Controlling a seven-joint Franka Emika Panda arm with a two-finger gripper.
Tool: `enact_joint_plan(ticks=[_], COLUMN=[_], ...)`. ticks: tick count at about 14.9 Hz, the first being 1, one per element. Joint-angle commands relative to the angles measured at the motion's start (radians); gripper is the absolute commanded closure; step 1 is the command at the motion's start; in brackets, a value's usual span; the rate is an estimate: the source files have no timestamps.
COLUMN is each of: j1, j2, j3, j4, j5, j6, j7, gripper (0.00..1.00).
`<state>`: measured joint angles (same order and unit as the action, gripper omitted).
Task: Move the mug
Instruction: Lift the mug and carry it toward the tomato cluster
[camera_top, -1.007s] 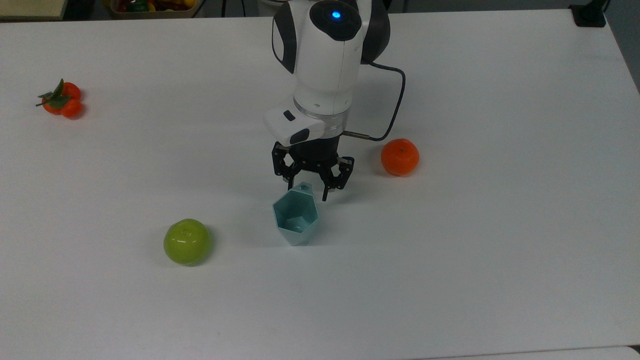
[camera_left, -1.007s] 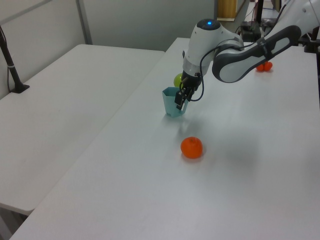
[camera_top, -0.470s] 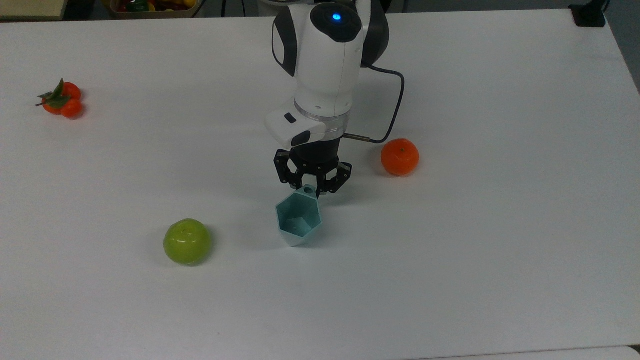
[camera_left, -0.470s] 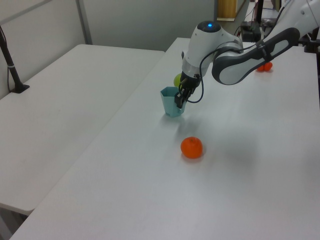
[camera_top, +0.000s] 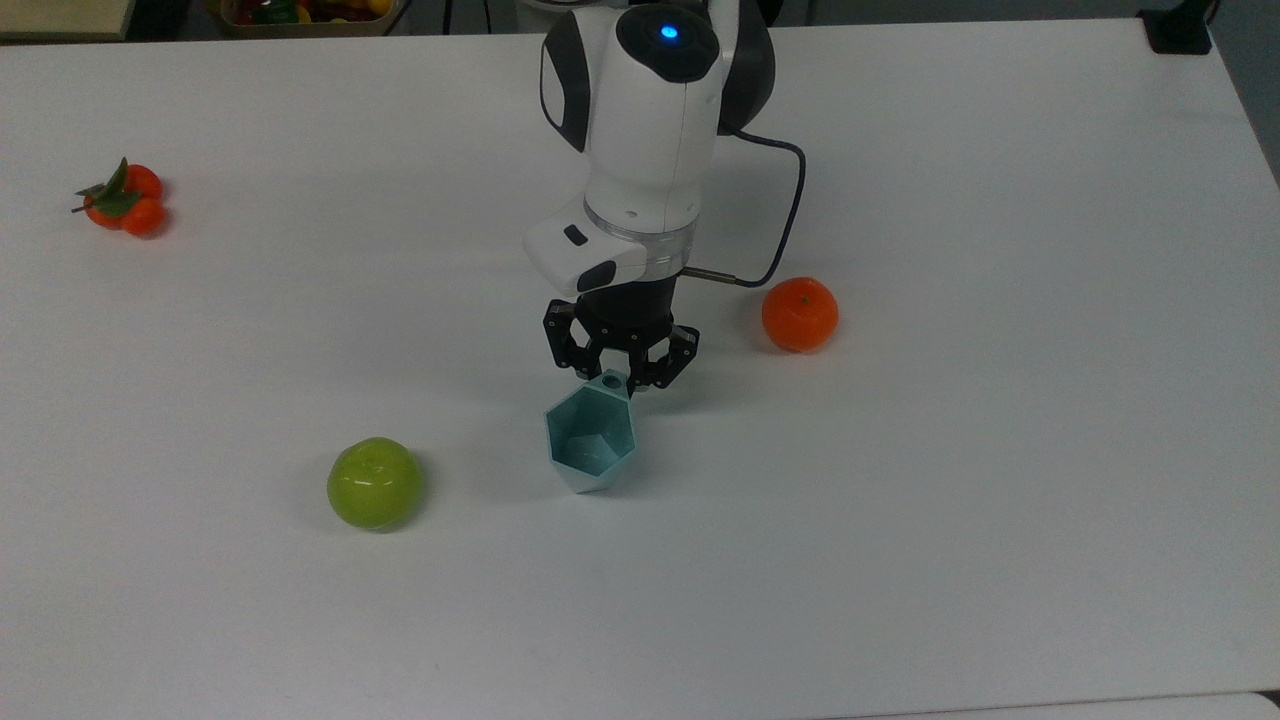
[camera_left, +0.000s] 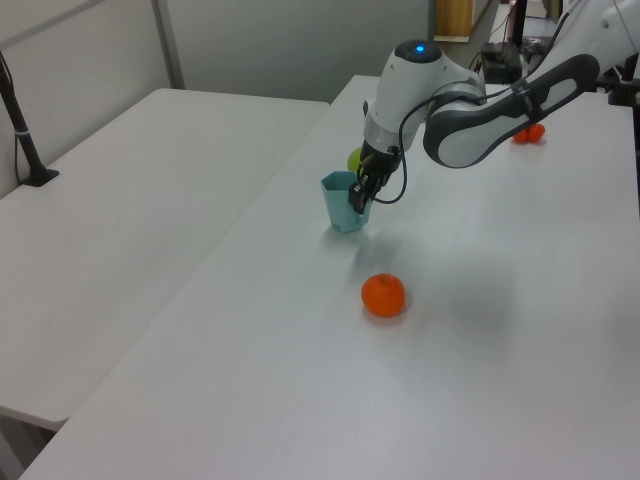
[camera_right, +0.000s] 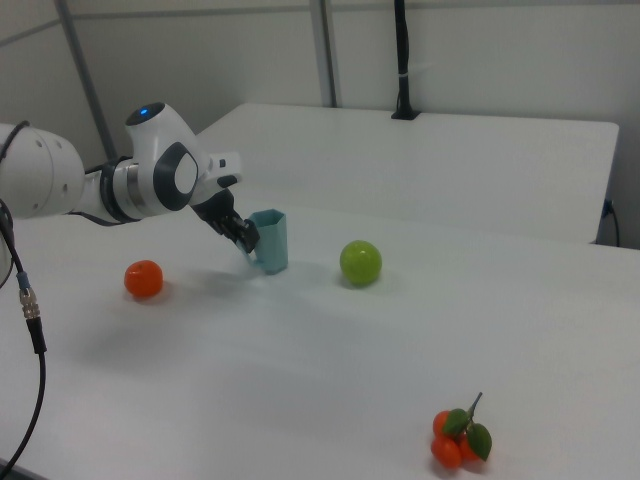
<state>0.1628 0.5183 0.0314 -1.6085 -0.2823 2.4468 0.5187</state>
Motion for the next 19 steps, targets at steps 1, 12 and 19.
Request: enact_joint_plan(ticks=[1,12,19], j1=[-0.006,-0.069,-0.112], j2=[-0.055,-0.378,-0.621], j3=[-0.005,-0.004,-0.011], j4=[-0.004,-0.059,-0.319], j5=[-0.015,0.211,0.259], j6=[-0.008,-0.372,-0.522], j7=[0.02,-0.263,-0.59], gripper=[0.91,0.94,0.94])
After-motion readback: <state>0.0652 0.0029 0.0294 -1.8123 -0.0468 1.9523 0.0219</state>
